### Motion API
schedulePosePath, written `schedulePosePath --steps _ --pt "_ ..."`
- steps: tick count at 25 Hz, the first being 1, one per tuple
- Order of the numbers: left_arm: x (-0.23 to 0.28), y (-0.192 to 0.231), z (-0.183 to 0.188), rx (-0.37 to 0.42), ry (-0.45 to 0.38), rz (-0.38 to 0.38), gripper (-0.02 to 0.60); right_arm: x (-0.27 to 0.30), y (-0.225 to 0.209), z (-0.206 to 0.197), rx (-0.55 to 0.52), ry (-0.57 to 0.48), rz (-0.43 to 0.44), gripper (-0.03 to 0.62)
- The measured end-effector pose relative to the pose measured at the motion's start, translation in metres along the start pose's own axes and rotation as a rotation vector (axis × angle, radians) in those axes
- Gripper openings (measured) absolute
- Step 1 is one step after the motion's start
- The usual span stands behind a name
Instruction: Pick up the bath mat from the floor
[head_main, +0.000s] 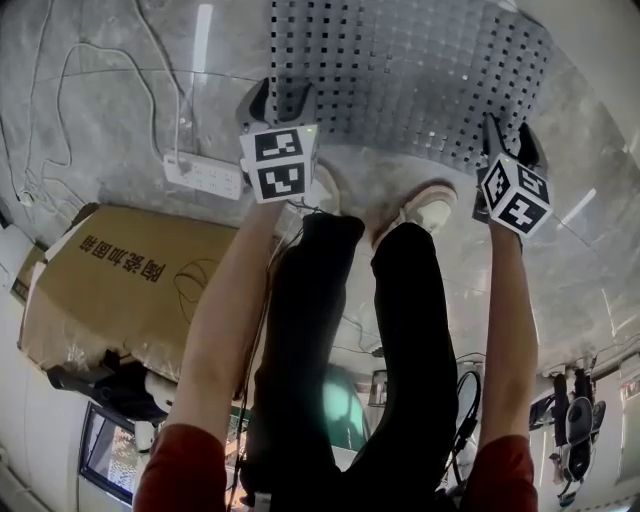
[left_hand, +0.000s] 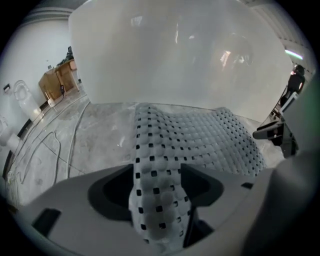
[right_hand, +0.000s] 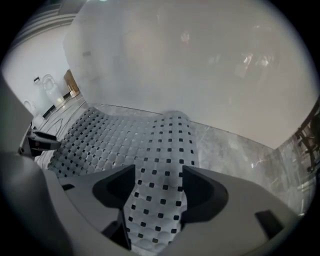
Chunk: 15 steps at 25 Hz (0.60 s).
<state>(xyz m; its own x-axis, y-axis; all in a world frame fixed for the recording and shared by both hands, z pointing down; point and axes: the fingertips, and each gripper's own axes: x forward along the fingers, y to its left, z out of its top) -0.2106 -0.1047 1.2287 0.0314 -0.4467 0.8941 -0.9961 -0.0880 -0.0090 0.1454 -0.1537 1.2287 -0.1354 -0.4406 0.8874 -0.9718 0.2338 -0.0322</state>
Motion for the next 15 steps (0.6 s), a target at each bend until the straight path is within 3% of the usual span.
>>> schedulePosePath --steps 3,6,11,15 --pt "0.015 0.001 -0.012 -0.022 0.065 -0.017 0.335 0.014 -0.006 -0.01 0.024 0.046 -0.001 0.359" --pt "0.027 0.006 -0.024 -0.053 0.095 -0.017 0.363 0.031 -0.014 -0.023 0.017 0.104 -0.01 0.394" --pt "0.043 0.005 -0.039 -0.104 0.13 -0.053 0.38 0.049 -0.024 -0.042 0.054 0.169 -0.034 0.405" --pt "0.046 0.003 -0.037 -0.099 0.112 -0.051 0.38 0.057 -0.026 -0.049 0.076 0.203 -0.052 0.4"
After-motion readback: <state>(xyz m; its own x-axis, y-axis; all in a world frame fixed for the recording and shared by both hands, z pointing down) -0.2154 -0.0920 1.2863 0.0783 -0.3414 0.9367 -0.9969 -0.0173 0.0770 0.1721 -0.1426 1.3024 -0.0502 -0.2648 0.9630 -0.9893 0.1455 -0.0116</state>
